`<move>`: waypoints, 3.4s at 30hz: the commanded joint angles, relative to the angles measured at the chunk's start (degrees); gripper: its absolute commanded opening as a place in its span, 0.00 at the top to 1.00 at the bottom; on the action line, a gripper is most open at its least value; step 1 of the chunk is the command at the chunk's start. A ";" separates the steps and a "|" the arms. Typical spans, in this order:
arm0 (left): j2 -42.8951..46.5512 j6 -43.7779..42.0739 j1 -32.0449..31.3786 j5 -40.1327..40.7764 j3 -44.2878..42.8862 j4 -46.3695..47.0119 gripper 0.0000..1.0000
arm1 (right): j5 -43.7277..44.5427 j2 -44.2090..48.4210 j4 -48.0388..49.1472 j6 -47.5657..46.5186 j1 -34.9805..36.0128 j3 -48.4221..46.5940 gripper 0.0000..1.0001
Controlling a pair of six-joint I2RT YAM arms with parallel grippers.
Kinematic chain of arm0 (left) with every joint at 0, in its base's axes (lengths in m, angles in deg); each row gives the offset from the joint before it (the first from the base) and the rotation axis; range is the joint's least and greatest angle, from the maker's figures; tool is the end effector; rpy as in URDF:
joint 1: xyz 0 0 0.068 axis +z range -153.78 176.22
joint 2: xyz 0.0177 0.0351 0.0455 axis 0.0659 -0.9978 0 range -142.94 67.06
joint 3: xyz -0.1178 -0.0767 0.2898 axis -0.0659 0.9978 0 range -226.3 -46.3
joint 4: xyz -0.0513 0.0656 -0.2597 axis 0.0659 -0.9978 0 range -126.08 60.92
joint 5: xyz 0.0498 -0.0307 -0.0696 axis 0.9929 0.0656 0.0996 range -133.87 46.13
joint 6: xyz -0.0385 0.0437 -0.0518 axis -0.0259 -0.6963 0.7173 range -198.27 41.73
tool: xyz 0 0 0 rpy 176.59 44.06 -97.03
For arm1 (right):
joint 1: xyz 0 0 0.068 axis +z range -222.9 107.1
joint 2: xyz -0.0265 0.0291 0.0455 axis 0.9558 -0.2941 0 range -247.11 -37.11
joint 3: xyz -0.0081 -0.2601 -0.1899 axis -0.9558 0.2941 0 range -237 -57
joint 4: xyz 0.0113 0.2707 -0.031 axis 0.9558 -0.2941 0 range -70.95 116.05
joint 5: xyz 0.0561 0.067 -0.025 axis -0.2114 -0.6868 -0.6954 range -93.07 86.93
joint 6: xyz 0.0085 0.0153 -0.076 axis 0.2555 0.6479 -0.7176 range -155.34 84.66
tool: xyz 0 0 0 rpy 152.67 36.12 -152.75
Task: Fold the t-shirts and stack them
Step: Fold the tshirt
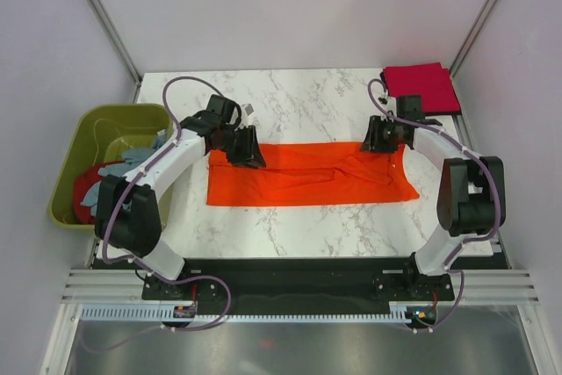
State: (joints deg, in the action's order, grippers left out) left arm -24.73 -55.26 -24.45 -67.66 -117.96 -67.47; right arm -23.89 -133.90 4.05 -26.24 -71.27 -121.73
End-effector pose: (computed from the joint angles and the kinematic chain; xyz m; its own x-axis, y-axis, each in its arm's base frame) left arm 0.3294 -0.1530 0.2808 -0.9378 -0.0284 -0.3461 0.1668 0.8373 -0.5207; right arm 0.3859 0.0346 0.2301 -0.8363 0.1241 -0.5340 -0.1041 0.9203 0.3770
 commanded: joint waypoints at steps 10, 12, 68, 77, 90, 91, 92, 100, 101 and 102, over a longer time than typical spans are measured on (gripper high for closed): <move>6.27 0.81 0.10 -5.74 5.83 5.70 0.61 | -6.34 -6.21 -0.67 -10.50 4.26 -2.77 0.52; 6.27 0.47 0.10 -5.39 6.09 5.70 0.61 | -4.59 -6.30 -0.68 -11.03 4.52 -2.60 0.51; -12.88 32.09 -19.05 -2.84 1.27 40.32 0.50 | 40.33 10.08 -13.50 30.96 7.44 3.66 0.62; -24.83 34.47 -22.57 -3.28 -9.72 41.12 0.49 | 40.60 -2.15 -16.67 34.84 5.75 -7.78 0.60; -32.40 34.39 -24.33 -3.37 -14.82 38.83 0.45 | 36.29 -4.28 -12.90 34.84 5.75 -3.30 0.57; -32.58 34.21 -24.42 -3.11 -15.00 38.74 0.45 | 35.77 -3.67 -12.46 34.93 5.75 -2.69 0.58; -33.01 33.95 -24.68 -2.67 -15.44 36.92 0.45 | 35.59 -2.97 -12.02 34.84 5.75 -1.46 0.59; -33.37 32.20 -24.95 -1.96 -17.11 32.17 0.68 | 35.94 0.72 -10.43 33.88 5.84 2.77 0.72; -33.28 31.76 -24.95 -1.09 -17.20 31.19 0.72 | 35.94 1.08 -10.17 33.01 5.84 2.85 0.73; -32.67 31.32 -24.95 -0.56 -17.37 30.23 0.75 | 35.41 1.43 -10.17 32.39 5.76 2.85 0.74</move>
State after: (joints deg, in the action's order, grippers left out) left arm -57.95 -22.30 -49.04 -70.29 -132.69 -33.68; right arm 11.89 -135.76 -8.02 7.49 -65.52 -118.98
